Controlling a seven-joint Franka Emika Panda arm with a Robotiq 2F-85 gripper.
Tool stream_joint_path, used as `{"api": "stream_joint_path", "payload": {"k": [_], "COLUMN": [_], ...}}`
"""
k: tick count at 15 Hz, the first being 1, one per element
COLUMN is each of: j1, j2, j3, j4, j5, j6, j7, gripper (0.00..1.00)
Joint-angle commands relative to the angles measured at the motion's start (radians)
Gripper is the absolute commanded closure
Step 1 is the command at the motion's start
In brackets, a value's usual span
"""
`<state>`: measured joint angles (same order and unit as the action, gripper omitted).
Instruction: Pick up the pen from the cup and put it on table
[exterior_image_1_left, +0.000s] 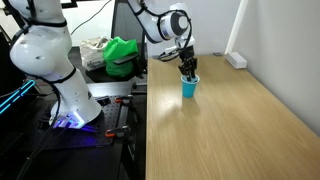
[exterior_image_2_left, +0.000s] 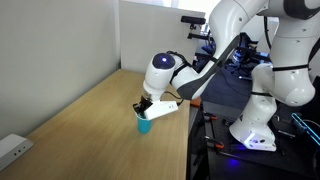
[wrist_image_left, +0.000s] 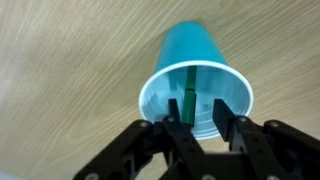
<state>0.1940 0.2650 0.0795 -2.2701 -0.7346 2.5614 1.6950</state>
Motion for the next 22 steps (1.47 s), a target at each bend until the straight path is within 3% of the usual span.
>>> {"api": "stream_joint_path", "payload": {"k": [1, 22], "j1": [0.012, 0.011], "j2": [0.017, 0.046], "j3": [-0.023, -0.047], "j4": [0.014, 0.035], "j5": [-0.004, 0.003], "j6": [0.033, 0.043], "j7": [-0.013, -0.029], "gripper": [0.58, 0.59]}}
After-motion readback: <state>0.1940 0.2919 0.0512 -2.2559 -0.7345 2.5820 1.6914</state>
